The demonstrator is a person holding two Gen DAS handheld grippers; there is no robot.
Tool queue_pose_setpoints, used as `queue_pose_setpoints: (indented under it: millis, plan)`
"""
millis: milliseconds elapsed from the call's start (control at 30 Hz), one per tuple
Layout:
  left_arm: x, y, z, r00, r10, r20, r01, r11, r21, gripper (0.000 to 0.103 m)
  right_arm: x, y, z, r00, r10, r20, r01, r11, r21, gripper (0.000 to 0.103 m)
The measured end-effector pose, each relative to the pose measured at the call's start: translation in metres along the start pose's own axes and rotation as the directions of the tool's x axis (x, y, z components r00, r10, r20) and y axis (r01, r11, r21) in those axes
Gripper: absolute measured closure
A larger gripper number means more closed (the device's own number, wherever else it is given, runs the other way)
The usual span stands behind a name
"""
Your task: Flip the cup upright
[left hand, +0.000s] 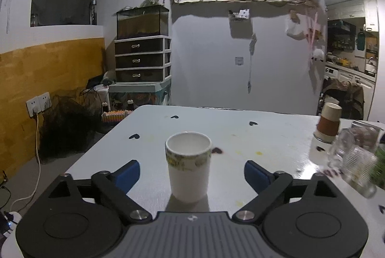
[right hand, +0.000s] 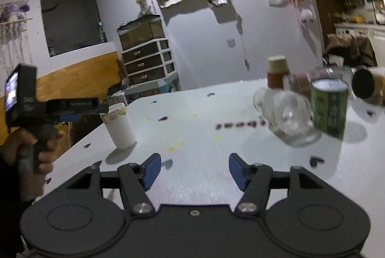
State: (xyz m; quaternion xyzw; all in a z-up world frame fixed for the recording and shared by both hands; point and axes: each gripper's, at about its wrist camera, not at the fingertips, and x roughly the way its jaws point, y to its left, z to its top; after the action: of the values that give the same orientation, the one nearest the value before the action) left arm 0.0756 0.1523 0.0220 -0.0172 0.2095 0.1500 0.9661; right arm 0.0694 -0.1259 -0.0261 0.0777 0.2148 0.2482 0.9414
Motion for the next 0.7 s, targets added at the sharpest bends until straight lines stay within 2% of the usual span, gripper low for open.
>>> queue_pose_setpoints:
  millis: [167,367,533,700]
  plan:
    - [-0.037,-0.001,-0.018,0.999,-0.04,0.017,0.04,0.999,-0.005,0.002,0.002,0.011,0.01,1.0,-0.002,0.031,0.004,0.998,-0.062,0.031]
    - [-0.064,0.0,-0.04,0.999,-0.034,0.024,0.034,0.999,-0.017,0.0,0.002,0.017,0.012,0.998,-0.048,0.039,0.052,0.993,-0.109,0.019]
    - [-0.077,0.002,-0.056,0.999,-0.039,0.004,0.039,0.998,-0.04,0.0,0.001,0.018,0.009,0.997,-0.066,0.036,0.07,0.989,-0.131,0.007]
    - [-0.085,-0.003,-0.069,0.999,-0.031,-0.007,0.031,0.999,-0.041,0.0,-0.002,0.019,0.005,0.996,-0.077,0.055,0.084,0.986,-0.144,0.001]
